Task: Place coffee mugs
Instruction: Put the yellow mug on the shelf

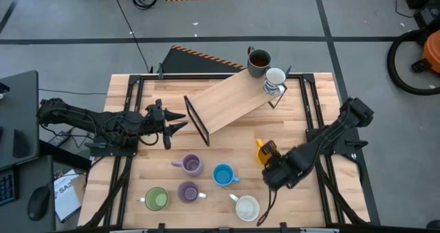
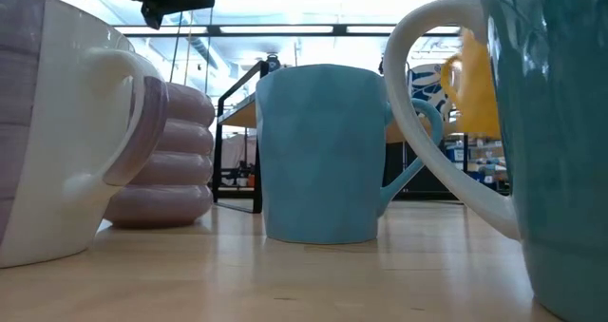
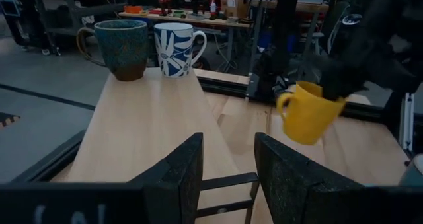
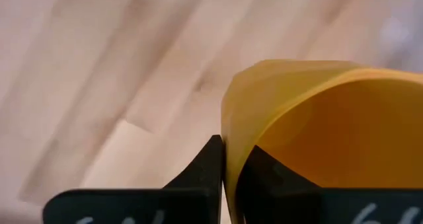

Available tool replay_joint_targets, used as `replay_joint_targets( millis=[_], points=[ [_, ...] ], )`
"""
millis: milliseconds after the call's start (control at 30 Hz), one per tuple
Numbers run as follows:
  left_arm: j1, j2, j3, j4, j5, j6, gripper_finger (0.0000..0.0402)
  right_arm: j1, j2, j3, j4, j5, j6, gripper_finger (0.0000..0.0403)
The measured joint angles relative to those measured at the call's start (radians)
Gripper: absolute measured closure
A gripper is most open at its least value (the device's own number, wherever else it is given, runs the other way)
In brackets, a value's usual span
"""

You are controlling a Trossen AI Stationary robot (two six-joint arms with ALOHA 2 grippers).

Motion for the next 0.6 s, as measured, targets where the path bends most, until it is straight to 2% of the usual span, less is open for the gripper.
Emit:
replay_joint_targets(
  millis=[133,400,600],
  points=[
    [0.0,0.0,0.0,-0.002,0.001,-0.026,0.026,-0.063,-0.067,0.0,-0.008,0.062,-0.093,0.0369],
    [0.0,0.0,0.0,-0.003,0.022,-0.047,0.026,-0.205,-0.156,0.003,-0.007,0.084,-0.317,0.0369],
    [0.0,0.0,0.0,-0.003,0.022,-0.045,0.026,-0.31,-0.16,0.09,-0.006,0.084,-0.463,0.037]
  ],
)
